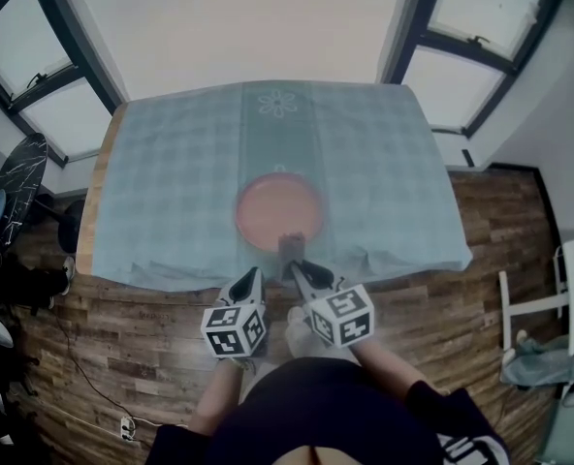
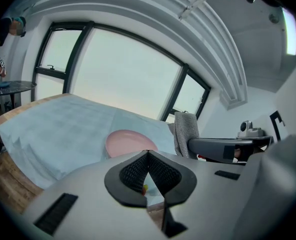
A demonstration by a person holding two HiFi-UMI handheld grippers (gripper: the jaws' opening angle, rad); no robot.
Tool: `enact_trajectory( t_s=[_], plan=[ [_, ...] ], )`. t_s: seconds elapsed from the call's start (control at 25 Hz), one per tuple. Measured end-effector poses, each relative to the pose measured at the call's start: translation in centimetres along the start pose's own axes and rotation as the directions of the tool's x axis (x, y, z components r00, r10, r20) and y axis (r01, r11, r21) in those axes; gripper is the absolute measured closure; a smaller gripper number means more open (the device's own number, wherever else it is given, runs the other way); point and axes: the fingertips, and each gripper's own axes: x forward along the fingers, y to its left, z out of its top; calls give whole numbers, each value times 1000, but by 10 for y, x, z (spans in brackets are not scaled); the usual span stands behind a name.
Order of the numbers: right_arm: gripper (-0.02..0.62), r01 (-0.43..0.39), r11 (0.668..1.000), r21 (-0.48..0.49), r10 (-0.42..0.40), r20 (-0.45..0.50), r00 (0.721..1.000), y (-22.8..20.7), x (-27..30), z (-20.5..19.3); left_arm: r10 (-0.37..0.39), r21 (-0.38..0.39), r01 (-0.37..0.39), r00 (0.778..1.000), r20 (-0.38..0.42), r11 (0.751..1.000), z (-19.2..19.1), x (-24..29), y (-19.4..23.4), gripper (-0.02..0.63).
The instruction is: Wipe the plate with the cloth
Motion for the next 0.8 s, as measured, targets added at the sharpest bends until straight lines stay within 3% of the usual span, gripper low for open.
enact_trajectory(
  t_s=[0.8],
  plan=[
    [561,-62,996,-62,61,-19,998,-67,69,43,88,-40,-87,996,24,995,43,83,25,592]
  ],
)
